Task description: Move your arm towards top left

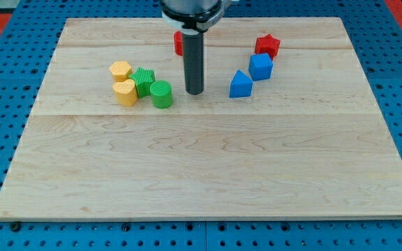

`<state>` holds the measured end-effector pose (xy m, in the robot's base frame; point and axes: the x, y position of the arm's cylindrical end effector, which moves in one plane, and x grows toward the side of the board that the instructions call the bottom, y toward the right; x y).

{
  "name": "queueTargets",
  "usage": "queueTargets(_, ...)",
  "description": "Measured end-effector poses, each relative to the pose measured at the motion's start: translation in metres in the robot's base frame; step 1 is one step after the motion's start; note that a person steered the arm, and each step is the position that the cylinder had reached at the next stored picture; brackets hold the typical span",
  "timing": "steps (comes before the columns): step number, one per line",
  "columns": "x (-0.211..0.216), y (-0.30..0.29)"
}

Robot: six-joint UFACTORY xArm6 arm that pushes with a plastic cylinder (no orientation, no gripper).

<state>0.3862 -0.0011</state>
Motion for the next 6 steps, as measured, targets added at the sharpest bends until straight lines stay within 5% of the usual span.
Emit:
queueTargets(3,0.000,0.067)
queueTargets(4,0.000,0.020)
queueTargets(6,-0.074,-0.062)
